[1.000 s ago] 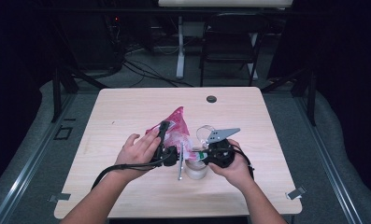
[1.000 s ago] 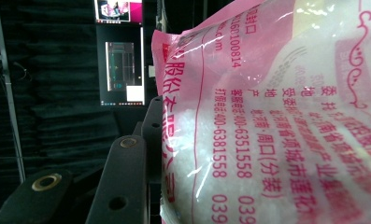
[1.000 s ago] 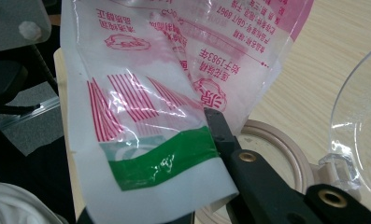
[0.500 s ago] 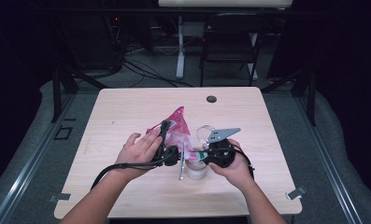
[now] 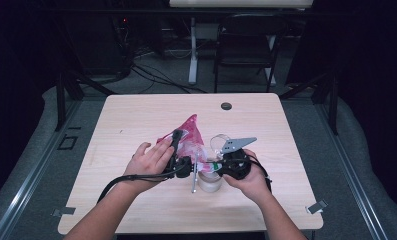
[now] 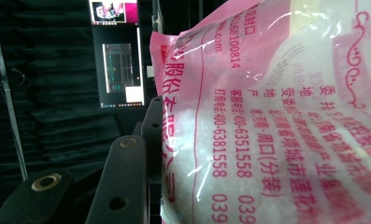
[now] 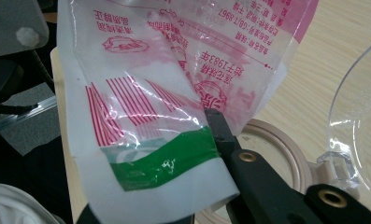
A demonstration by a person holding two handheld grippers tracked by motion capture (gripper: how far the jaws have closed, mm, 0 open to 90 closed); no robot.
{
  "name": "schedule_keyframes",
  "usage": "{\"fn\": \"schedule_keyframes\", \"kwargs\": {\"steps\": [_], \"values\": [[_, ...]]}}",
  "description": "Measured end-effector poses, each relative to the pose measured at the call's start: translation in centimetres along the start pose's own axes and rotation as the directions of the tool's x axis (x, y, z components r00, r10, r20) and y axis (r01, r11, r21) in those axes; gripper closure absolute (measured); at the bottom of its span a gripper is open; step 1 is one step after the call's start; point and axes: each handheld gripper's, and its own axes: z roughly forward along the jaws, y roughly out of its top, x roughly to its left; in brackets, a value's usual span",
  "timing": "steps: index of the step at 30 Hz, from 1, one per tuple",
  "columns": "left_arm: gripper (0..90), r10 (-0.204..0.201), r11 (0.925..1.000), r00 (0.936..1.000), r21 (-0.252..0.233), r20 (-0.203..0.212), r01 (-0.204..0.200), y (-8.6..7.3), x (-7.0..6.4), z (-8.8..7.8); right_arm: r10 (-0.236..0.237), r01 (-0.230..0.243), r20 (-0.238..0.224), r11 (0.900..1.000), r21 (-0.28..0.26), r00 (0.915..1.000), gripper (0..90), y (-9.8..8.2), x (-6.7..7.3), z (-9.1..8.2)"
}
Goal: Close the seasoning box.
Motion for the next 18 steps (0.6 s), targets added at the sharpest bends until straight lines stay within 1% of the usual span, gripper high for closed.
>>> {"fn": "schedule_keyframes", "kwargs": {"steps": [3,6,7,8,9,13,18], "values": [[62.2,0.004,1.0000,1.0000,0.004,0.006,-0.004,0.03,0.01,0.00,0.002,-0.002,0.002,1.000,-0.001,1.0000,90.0,-0.03,-0.03,0.02],[62.3,0.002,1.0000,1.0000,0.000,-0.001,-0.002,0.07,-0.05,-0.01,0.002,-0.002,0.004,1.000,-0.001,1.0000,90.0,-0.03,-0.07,0.03],[62.2,0.004,1.0000,0.9999,0.005,0.010,-0.004,0.08,-0.06,0.01,0.002,-0.002,0.005,1.000,-0.001,1.0000,90.0,-0.04,-0.08,0.03],[62.2,0.005,1.0000,0.9999,0.004,0.010,-0.005,0.09,-0.06,0.02,0.002,-0.002,0.006,1.000,0.000,1.0000,90.0,-0.05,-0.08,0.03],[62.3,0.015,0.9999,0.9999,0.002,0.002,-0.015,0.12,0.01,0.00,0.002,-0.002,0.006,1.000,0.000,1.0000,90.0,-0.05,-0.08,0.03],[62.3,0.025,0.9997,0.9996,0.007,0.012,-0.025,0.11,-0.02,0.01,-0.001,0.001,0.008,1.000,0.003,1.0000,90.0,-0.05,-0.10,0.04],[62.3,0.039,0.9992,0.9991,0.006,0.015,-0.039,0.08,0.02,0.00,-0.001,0.001,0.009,1.000,0.001,1.0000,90.0,-0.07,-0.04,0.12]]}}
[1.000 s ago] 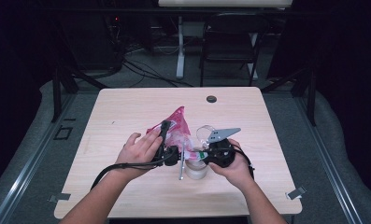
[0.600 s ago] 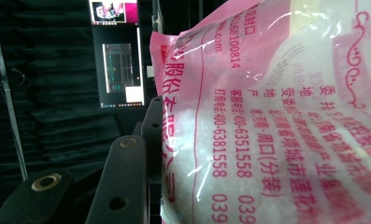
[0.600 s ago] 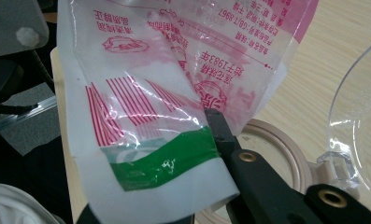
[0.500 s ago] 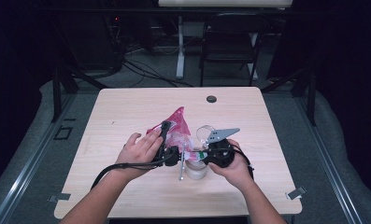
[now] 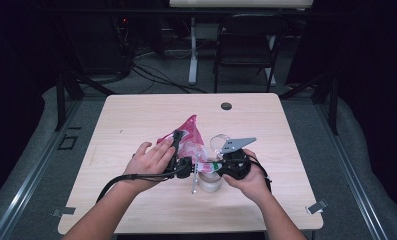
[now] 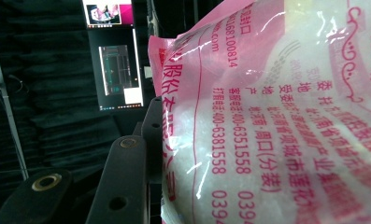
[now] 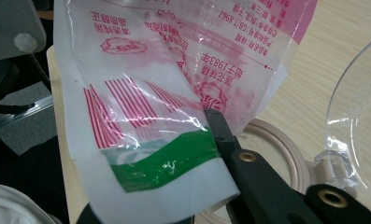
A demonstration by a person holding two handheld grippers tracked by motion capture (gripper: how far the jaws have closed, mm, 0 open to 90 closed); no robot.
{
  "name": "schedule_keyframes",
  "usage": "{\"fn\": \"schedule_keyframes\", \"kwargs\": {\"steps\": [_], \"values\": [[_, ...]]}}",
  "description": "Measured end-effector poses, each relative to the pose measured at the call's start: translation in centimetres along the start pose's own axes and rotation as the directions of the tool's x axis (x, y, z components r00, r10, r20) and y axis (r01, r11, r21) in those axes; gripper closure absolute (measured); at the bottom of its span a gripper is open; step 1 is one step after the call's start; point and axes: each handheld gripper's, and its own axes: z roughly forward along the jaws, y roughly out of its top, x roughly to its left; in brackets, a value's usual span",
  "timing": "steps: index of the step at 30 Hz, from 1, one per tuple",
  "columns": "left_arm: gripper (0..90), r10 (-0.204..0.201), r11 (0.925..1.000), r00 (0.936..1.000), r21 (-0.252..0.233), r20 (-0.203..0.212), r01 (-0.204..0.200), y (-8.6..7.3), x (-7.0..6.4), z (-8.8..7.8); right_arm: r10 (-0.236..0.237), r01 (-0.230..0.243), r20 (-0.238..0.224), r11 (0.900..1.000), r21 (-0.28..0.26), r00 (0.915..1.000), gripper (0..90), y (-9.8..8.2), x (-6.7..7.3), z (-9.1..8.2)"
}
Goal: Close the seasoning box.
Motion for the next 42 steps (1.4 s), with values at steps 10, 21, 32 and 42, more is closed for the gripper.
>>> {"fn": "schedule_keyframes", "kwargs": {"steps": [10,21,32,42], "values": [[63.0,0.030,0.9996,0.9995,0.002,0.013,-0.030,0.06,0.10,-0.03,0.000,0.000,0.002,1.000,0.001,1.0000,90.0,-0.01,-0.01,0.00],[63.0,0.051,0.9987,0.9986,0.005,0.017,-0.051,0.18,0.20,-0.03,-0.001,0.001,0.005,1.000,0.001,1.0000,90.0,-0.04,-0.05,0.01],[63.0,0.058,0.9983,0.9982,0.003,0.013,-0.058,0.25,0.27,-0.09,-0.001,0.001,0.006,1.000,0.000,1.0000,90.0,-0.04,-0.08,0.01],[63.0,0.067,0.9977,0.9974,0.010,0.025,-0.067,0.25,0.23,-0.06,-0.001,0.001,0.013,1.000,0.000,0.9999,90.0,-0.05,-0.06,0.06]]}}
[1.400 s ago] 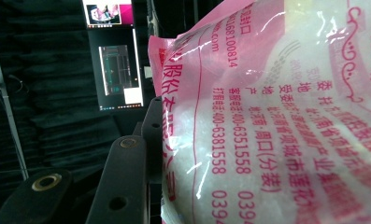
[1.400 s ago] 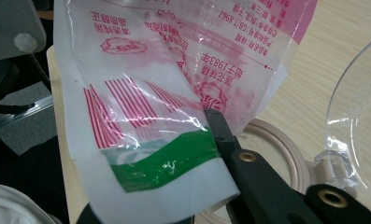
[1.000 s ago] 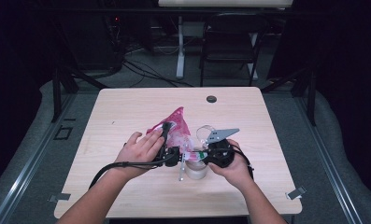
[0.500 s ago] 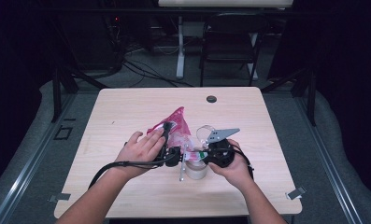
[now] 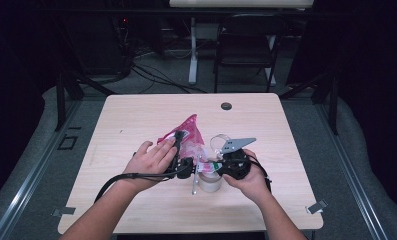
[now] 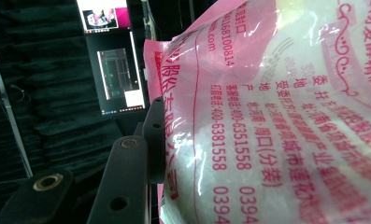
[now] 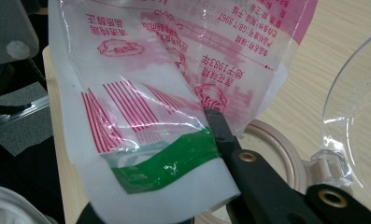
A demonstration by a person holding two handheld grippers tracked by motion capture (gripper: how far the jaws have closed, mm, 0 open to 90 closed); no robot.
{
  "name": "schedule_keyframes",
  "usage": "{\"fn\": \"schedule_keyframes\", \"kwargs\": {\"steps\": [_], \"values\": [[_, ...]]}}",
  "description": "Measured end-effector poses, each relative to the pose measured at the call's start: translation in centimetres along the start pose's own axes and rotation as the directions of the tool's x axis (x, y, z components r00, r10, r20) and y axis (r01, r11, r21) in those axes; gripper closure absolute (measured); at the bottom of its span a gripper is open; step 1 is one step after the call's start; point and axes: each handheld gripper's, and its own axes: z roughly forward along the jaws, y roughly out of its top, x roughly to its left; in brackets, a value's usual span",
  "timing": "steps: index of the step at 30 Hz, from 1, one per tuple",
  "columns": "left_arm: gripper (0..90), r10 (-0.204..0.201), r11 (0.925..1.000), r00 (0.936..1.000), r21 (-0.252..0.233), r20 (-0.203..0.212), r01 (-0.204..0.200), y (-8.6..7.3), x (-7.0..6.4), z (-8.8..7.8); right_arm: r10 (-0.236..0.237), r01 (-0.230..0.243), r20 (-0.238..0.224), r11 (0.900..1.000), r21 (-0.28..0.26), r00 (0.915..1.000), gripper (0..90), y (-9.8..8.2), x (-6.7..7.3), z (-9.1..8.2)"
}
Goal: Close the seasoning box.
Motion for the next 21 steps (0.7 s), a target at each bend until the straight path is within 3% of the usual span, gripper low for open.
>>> {"fn": "schedule_keyframes", "kwargs": {"steps": [7,21], "values": [[62.9,-0.006,1.0000,0.9998,-0.006,-0.016,0.005,0.01,-0.04,-0.03,0.000,0.000,0.000,1.000,0.002,1.0000,90.0,-0.01,-0.04,0.04],[63.2,-0.004,1.0000,0.9999,0.004,0.013,0.004,-0.38,-0.62,0.18,-0.010,0.010,0.008,1.000,0.020,0.9999,90.0,-0.03,0.07,0.12]]}}
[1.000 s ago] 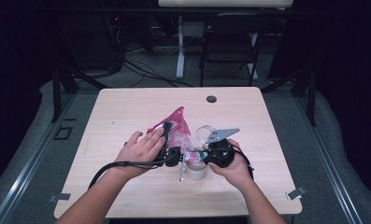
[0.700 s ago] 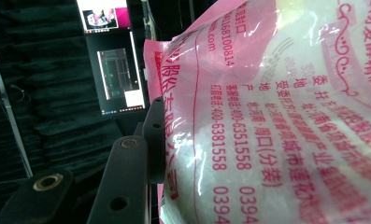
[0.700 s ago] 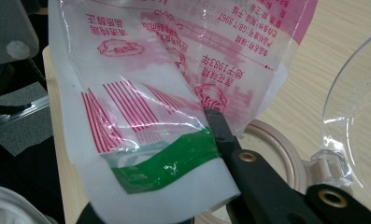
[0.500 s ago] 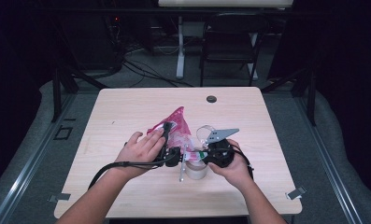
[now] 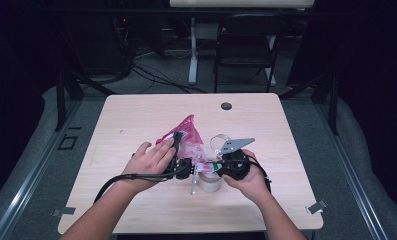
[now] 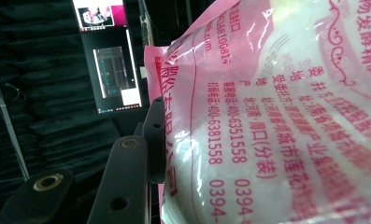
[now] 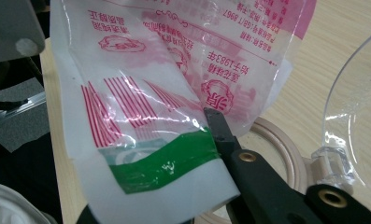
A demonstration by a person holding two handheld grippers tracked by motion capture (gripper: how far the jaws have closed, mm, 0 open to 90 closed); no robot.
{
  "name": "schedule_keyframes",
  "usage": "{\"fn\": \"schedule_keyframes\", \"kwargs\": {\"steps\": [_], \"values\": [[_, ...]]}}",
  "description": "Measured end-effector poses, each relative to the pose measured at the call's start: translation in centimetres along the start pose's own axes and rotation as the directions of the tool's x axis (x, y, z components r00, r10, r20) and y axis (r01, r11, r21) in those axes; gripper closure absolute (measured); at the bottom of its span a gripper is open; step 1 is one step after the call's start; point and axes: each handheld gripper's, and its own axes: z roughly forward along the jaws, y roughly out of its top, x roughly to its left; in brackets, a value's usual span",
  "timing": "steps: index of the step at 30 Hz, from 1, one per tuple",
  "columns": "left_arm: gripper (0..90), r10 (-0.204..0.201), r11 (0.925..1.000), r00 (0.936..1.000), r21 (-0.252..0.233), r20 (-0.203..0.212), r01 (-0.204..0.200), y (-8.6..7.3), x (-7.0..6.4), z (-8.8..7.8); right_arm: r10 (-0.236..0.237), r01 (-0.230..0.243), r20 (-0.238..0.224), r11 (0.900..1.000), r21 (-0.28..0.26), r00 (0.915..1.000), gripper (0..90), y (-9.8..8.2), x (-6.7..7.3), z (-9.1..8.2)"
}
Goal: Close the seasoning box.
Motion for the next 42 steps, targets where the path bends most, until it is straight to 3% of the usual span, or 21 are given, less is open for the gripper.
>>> {"fn": "schedule_keyframes", "kwargs": {"steps": [5,6,10,30,42], "values": [[63.4,-0.004,1.0000,1.0000,0.003,-0.002,0.004,-0.29,-0.30,0.17,0.000,0.000,-0.002,1.000,0.001,1.0000,90.0,0.02,0.05,-0.07],[63.4,-0.020,0.9998,0.9997,0.004,0.011,0.020,-0.36,-0.43,0.20,-0.001,0.001,-0.003,1.000,0.000,1.0000,90.0,0.03,0.07,-0.06],[63.6,-0.002,0.9999,1.0000,0.012,0.005,0.002,-0.44,-0.35,0.16,-0.005,0.005,0.001,1.000,-0.004,1.0000,90.0,0.12,0.20,-0.20],[63.1,0.007,0.9999,1.0000,0.012,0.003,-0.007,-0.52,-0.26,0.18,-0.009,0.009,-0.004,1.000,-0.005,1.0000,90.0,0.18,0.26,-0.27],[62.6,-0.020,0.9996,0.9994,0.021,0.028,0.020,-0.79,-0.85,0.34,-0.010,0.010,0.005,1.000,-0.011,0.9999,90.0,0.24,0.30,-0.44]]}}
